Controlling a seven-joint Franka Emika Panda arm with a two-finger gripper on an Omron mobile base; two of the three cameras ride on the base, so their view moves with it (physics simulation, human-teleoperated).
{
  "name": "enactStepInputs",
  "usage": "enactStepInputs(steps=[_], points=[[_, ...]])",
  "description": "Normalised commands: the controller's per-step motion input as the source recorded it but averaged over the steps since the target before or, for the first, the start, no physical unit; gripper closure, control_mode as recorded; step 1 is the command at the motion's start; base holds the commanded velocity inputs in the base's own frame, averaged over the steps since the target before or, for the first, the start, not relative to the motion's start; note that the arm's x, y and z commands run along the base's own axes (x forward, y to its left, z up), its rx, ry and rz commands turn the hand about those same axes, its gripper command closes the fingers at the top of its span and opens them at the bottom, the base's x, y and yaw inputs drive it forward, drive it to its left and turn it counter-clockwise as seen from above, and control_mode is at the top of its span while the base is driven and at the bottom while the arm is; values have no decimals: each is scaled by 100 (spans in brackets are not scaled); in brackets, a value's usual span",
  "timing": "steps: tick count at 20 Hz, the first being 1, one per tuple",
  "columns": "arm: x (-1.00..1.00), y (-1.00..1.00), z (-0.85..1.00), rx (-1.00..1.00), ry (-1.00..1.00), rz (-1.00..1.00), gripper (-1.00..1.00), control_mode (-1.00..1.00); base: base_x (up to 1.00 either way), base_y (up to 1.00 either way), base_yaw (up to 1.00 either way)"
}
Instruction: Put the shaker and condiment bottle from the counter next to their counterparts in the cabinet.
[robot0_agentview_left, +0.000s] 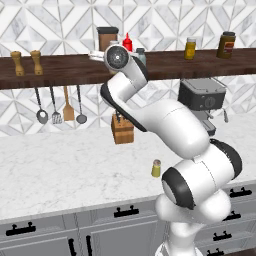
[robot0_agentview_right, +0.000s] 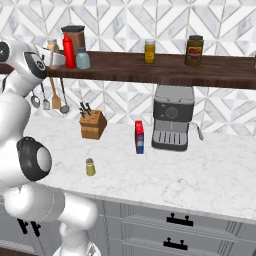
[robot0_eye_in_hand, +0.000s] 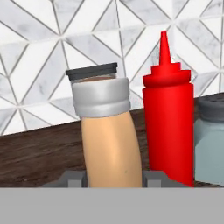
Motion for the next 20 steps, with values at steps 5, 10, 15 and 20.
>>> enactStepInputs(steps=[5,10,15,20], points=[[36,0,-30,0,-4,0,100,-100,0,0,0],[34,0,-36,0,-6,0,100,-100,0,0,0],[33,0,-34,0,-4,0,100,-100,0,0,0],[15,0,-35,0,-6,0,100,-100,0,0,0]])
